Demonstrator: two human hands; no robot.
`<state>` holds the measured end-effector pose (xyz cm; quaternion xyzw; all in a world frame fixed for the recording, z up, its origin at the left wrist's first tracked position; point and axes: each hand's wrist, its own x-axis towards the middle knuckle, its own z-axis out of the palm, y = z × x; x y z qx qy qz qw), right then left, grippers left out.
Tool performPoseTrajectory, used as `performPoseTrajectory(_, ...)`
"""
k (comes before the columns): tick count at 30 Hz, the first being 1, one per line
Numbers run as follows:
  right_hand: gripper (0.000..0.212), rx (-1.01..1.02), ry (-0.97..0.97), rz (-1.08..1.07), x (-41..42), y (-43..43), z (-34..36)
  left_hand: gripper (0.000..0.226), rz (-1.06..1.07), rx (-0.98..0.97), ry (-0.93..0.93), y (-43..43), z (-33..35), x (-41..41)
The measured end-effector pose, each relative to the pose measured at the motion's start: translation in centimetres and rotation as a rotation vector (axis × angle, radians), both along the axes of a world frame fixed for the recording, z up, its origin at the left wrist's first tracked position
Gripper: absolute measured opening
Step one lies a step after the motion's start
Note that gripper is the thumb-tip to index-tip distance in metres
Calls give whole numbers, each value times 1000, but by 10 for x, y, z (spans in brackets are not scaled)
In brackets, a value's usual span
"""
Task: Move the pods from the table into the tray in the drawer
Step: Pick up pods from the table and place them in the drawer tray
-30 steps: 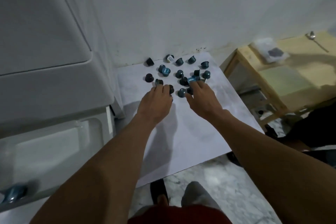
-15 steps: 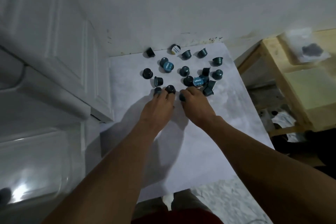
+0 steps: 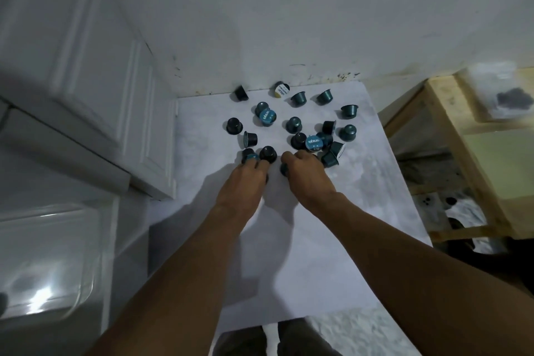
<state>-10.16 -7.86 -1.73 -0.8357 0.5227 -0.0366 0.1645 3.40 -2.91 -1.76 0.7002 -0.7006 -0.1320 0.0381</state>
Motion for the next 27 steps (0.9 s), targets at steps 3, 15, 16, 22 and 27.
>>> performPoseTrajectory(3,22,-30,-16,-31,-2,12,13,37,27,-42,4,13,11,4)
performPoseTrajectory(15,20,-187,-195,-260,-30,88,125,33,67,-315,196,68,113,-15)
performPoseTrajectory(16,24,-211,-220,-258,-33,97,137,38,60,-338,214,75,122,-18)
performPoseTrajectory(22,29,-236,-309,-232,-47,127,186,31,54,-454,192,107,172,-30)
performPoseTrajectory(27,16,-343,-367,-219,-51,139,210,20,93,-595,179,126,202,-38)
